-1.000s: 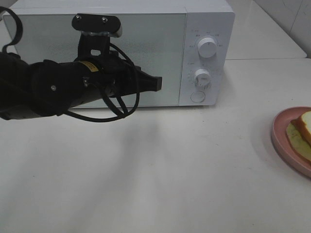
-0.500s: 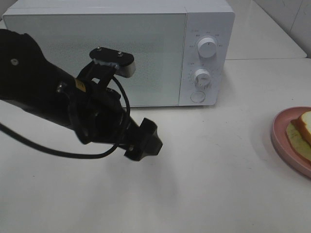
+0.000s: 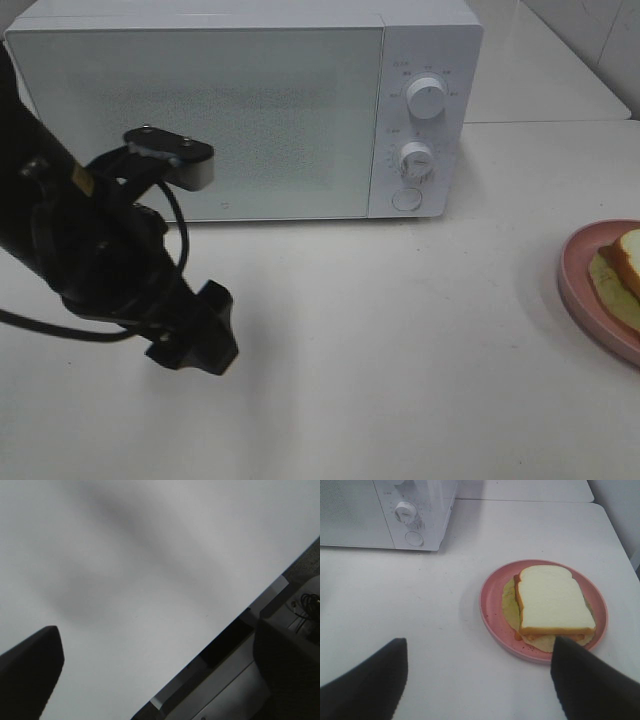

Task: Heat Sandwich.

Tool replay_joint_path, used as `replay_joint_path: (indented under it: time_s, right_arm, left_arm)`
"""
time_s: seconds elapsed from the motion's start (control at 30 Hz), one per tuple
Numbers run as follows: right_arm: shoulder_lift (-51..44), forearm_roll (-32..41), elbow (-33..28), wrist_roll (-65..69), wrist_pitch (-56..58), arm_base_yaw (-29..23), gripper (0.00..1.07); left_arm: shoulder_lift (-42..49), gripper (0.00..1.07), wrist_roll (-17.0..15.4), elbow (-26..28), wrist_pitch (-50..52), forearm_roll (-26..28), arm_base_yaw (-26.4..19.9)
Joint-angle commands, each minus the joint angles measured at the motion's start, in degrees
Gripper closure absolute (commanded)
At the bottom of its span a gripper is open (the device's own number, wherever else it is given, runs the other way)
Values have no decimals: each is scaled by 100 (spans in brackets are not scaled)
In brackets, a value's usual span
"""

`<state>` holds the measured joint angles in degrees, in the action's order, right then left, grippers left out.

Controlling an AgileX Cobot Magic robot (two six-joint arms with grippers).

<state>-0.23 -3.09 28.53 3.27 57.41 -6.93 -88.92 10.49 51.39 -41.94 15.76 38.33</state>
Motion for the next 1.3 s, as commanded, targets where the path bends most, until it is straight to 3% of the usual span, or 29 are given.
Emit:
replay_joint_path:
  time_s: [0.03, 0.13, 0.17, 0.23, 0.3, 0.4, 0.47, 0.57, 0.77, 1.3]
  right_arm:
    - [-166, -6, -6, -46, -34, 34, 31]
    - [-166, -6, -6, -46, -34, 34, 31]
    - [-166, -6, -6, -46, -34, 34, 31]
    - [-166, -6, -6, -46, -34, 34, 31]
    - [-166, -6, -6, -46, -34, 34, 31]
    - [-166, -6, -6, -46, -34, 34, 31]
    - [-166, -6, -6, -46, -34, 34, 31]
    - [-166, -6, -6, -46, -34, 34, 31]
    - [-166, -6, -6, -46, -34, 34, 31]
    - [-166, -6, -6, -46, -34, 34, 31]
  left_arm:
    - [69, 8, -63, 17, -493, -40, -642]
    - [183, 8, -63, 17, -1031, -57, -1438]
    - [183, 8, -63, 17, -1031, -57, -1438]
    - [355, 8, -120, 17, -1306, -57, -2097]
    - [413, 8, -166, 17, -1352, -57, -2252]
    - [762, 8, -178, 17, -1484, -120, -2888]
    - [837, 8, -212, 17, -1536, -155, -3008]
    - [1226, 8, -527, 11, -1885, -407, -3518]
    - [1862, 8, -670, -126, -2120, -567, -3753]
    - [4905, 8, -756, -1765, -2097, -745, -3759]
